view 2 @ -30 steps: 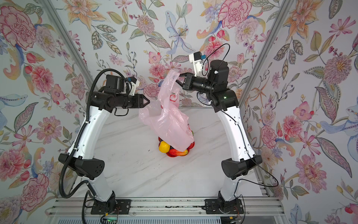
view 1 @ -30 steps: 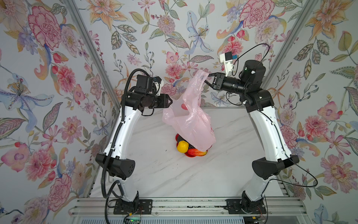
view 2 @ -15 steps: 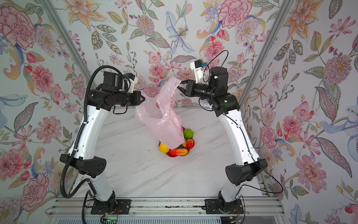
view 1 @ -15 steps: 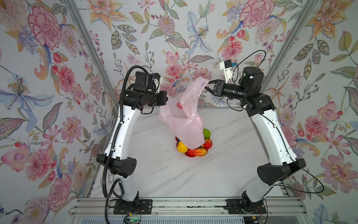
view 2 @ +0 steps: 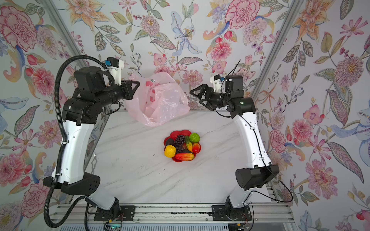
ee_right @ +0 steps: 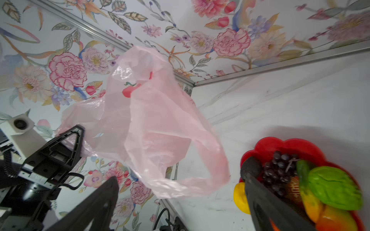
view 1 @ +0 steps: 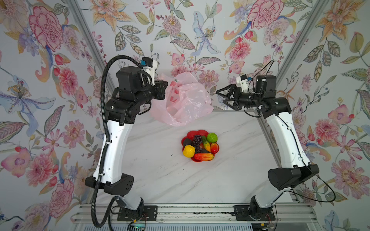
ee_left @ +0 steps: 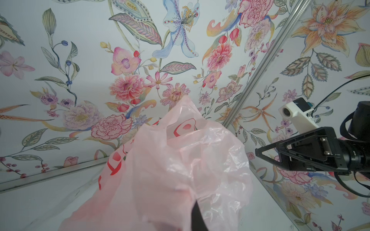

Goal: Place the fruits into the plastic bag

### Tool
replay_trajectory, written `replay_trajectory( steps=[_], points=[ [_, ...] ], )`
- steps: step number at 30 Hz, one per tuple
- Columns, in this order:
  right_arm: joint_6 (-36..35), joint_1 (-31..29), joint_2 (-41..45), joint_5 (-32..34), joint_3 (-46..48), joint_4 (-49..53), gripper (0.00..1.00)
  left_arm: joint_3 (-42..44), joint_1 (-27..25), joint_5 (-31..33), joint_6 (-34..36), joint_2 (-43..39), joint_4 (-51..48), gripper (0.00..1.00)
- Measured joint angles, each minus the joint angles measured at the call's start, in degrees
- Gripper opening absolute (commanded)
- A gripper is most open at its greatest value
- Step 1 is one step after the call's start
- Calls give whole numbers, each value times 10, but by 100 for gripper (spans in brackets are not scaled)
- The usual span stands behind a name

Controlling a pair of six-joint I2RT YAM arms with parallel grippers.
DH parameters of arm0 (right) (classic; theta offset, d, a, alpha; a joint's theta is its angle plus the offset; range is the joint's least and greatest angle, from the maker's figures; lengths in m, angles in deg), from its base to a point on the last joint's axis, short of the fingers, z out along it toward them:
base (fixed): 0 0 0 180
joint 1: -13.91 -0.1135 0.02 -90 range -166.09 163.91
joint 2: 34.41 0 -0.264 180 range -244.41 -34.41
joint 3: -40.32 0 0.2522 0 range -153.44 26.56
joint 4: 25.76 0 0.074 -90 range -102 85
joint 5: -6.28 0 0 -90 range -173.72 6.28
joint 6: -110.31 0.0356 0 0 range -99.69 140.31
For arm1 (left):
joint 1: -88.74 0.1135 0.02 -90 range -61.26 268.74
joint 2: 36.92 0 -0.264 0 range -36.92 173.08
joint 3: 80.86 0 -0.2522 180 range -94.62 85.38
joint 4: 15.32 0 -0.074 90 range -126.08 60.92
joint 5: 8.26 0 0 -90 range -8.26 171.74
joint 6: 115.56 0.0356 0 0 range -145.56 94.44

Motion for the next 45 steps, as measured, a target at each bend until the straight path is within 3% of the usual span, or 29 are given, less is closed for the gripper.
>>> replay_trajectory(
  steps=[4,10,16,20,31,45],
  points=[
    [61,-53,4,-18,59,-62,99,54,0,-3,3,-11,29,0],
    [50,-61,29,-15,210,-109,99,74,0,1,5,-12,35,0],
    [83,-61,117,-67,475,-311,99,73,7,-5,-7,-23,55,0],
    [122,-61,141,-87,566,-445,99,62,18,-30,-32,-24,67,0],
    [211,-49,140,-99,572,-725,99,61,30,-115,-96,-27,117,0],
    [277,-39,165,-110,523,-787,99,111,42,-123,-104,-52,121,0]
  ],
)
